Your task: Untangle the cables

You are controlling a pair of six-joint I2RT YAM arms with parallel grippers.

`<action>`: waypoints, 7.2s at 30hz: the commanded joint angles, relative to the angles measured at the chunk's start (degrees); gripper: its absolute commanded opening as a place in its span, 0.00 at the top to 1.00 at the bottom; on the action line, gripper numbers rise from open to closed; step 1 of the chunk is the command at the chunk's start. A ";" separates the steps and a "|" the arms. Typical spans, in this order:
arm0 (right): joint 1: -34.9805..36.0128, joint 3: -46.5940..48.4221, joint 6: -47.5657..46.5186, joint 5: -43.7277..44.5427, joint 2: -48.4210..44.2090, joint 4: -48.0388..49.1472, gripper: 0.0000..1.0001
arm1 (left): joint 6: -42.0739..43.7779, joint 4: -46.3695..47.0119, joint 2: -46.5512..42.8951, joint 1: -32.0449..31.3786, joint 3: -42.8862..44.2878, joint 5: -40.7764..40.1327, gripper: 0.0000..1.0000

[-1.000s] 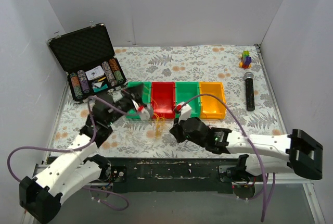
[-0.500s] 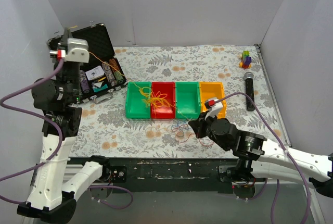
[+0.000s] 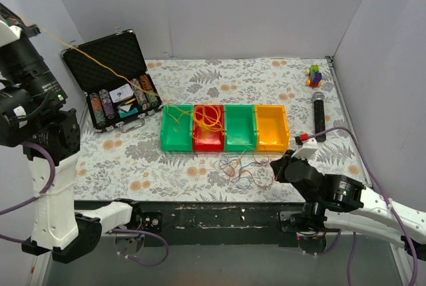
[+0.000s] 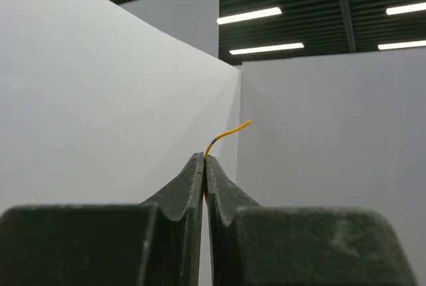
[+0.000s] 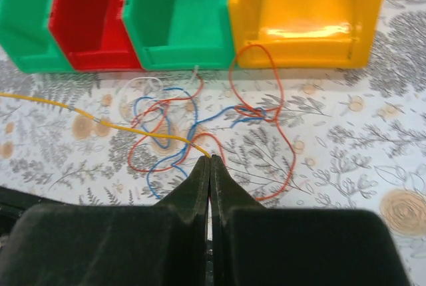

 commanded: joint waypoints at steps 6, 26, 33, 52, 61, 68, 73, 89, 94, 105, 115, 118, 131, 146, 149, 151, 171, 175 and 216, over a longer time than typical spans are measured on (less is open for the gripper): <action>-0.04 4.44 21.77 10.23 3.92 -23.55 0.99 | 32.20 20.99 8.79 -22.45 20.45 -5.09 0.96; -0.13 4.53 39.90 13.93 5.34 -36.84 0.99 | 88.39 26.13 -4.81 -51.22 31.03 12.84 1.00; -0.21 3.92 40.60 14.37 5.34 -36.93 0.99 | 102.45 22.68 -9.83 -56.23 29.09 17.05 1.00; -0.30 4.54 5.20 4.54 20.54 3.13 0.99 | 58.63 9.58 -18.10 -57.74 -19.50 -2.27 1.00; 1.37 2.24 -5.70 -4.53 23.71 11.50 0.51 | 58.36 12.93 -14.57 -57.74 -17.22 -0.60 1.00; 1.98 5.68 -20.72 -9.25 22.04 21.05 0.24 | 61.25 15.56 -11.50 -57.74 -14.15 2.47 1.00; 3.73 4.36 -29.61 -18.84 25.01 39.50 0.20 | 65.47 20.22 -7.29 -57.74 -11.16 7.04 1.00; 8.05 13.58 -52.73 -44.41 59.29 77.59 0.13 | 67.67 19.87 -3.85 -57.74 -7.81 8.36 1.00; 7.96 18.85 -55.29 -48.30 65.18 76.01 0.14 | 68.29 19.78 -3.50 -57.74 -7.37 8.63 1.00; 8.05 21.24 -54.76 -54.45 69.67 76.89 0.17 | 69.96 18.29 -2.97 -57.74 -5.97 9.51 1.00; 9.98 21.41 -56.07 -47.35 72.04 79.09 0.20 | 71.10 18.55 -1.65 -57.74 -5.70 10.56 1.00; 10.07 20.97 -57.57 -43.21 72.92 81.10 0.21 | 71.45 18.38 -1.13 -57.74 -5.00 10.56 1.00; 11.39 26.76 -59.51 -33.71 81.88 87.00 0.34 | 74.35 17.06 0.72 -57.74 -0.61 10.56 1.00; 11.56 13.06 -56.43 -18.77 61.34 77.88 0.99 | 71.45 18.63 -18.14 -57.74 -24.71 -4.45 1.00; 11.48 10.70 -55.47 -17.98 57.12 71.72 0.99 | 71.19 18.91 -28.68 -57.74 -37.22 -10.51 1.00; 11.47 8.41 -54.15 -17.63 54.48 68.91 0.99 | 69.35 15.76 -37.47 -57.74 -45.48 -15.51 1.00; 11.47 14.81 -52.56 -27.12 48.06 57.12 0.99 | 22.53 -49.97 -63.97 -57.82 -64.60 -24.44 0.02; 11.47 18.41 -54.67 -25.54 46.21 56.42 0.99 | 13.03 -54.83 -55.37 -57.82 -59.06 -15.39 0.02; 7.52 34.95 -55.12 -32.65 38.39 51.75 0.99 | 5.18 -19.78 -53.07 -57.82 -87.17 6.52 0.02</action>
